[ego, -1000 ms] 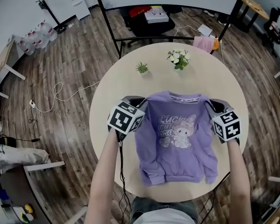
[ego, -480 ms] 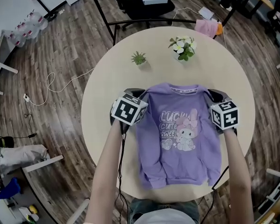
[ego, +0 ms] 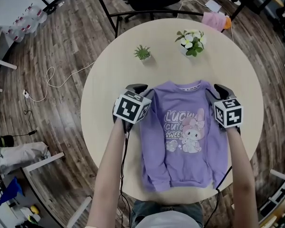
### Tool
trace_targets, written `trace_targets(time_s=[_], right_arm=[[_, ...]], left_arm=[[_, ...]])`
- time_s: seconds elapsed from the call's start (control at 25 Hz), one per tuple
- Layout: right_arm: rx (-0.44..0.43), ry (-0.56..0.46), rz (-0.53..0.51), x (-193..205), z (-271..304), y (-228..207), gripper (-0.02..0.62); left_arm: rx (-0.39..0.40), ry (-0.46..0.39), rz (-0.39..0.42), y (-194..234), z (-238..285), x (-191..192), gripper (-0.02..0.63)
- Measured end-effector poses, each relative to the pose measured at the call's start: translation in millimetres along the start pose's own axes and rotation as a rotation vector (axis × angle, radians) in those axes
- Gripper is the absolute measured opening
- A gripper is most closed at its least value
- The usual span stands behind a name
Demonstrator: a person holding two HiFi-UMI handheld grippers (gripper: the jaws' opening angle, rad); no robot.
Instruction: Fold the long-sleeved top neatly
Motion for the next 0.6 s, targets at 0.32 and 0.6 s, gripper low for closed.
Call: trace_targets(time_s=[0.32, 0.6], right_arm=[[0.026, -0.051, 0.021, 6.9, -28.3, -5.0, 0.207], [0.065, -0.055, -0.017, 32.2, -89.6, 1.0, 0.216]], left_arm=[[-0.007, -0.078, -0.066, -1.4, -19.4, -6.7, 0.13], [-0.017, -0.145, -0.056, -24.6, -58.5, -12.9, 0.132]])
Point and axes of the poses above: the fingertips, and each gripper's own axes: z forward along the fingers, y to its left, x out of its underside, the point moved 8 cm from there along -z, backward along the fingers, and after that the axes turned 10 degrees about -x, right-handed, at the moved point
